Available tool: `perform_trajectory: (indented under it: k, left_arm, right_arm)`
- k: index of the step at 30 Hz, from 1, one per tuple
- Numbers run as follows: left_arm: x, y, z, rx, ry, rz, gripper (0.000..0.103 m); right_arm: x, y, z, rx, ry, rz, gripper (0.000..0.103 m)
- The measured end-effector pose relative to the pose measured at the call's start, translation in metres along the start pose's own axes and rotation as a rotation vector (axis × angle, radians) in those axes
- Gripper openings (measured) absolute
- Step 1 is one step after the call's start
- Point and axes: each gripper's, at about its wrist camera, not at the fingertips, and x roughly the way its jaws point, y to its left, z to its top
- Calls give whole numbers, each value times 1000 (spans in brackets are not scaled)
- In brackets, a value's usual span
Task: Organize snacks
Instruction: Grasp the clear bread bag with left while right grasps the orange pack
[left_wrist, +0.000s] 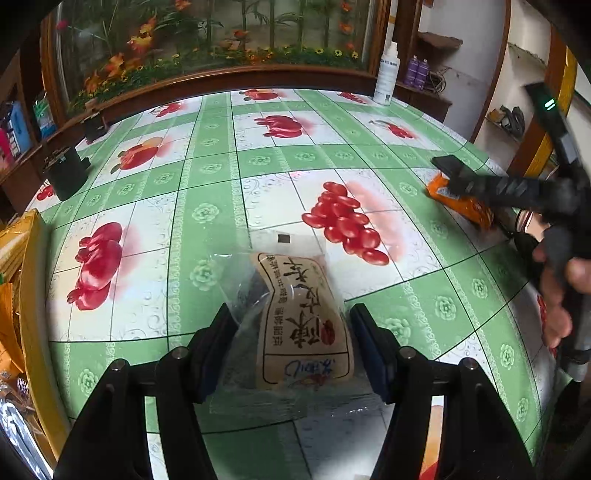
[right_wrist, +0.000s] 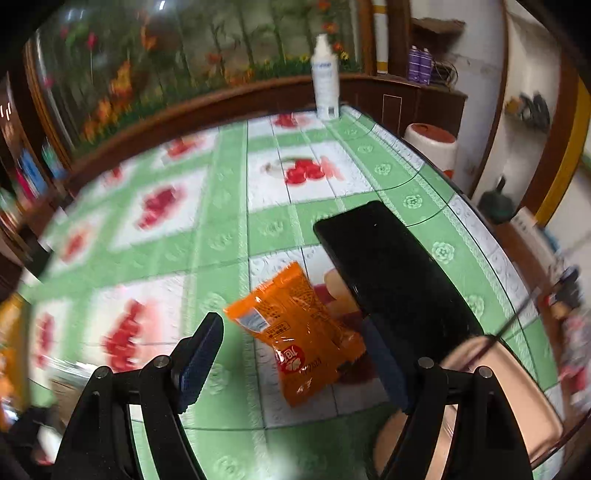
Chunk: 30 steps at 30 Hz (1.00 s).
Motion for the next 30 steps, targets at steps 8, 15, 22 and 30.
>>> perform_trajectory:
  k: [8,15,22,30]
  left_arm:
    - [0,14,8,-53,18,-27,62]
    - [-4,25,12,-94,-3,-26,62]
    - [-3,33,14,-112,-10,-24,62]
    - [-2,39,12,-131,1,-37,62]
  right_arm:
    - [-5,34,-25,-109,82,384,81]
    - [-22,11,-20,-17,-50,214,81]
    - [-15,11,7,95,-59,282,81]
    - [44,44,42,-3,75,366,81]
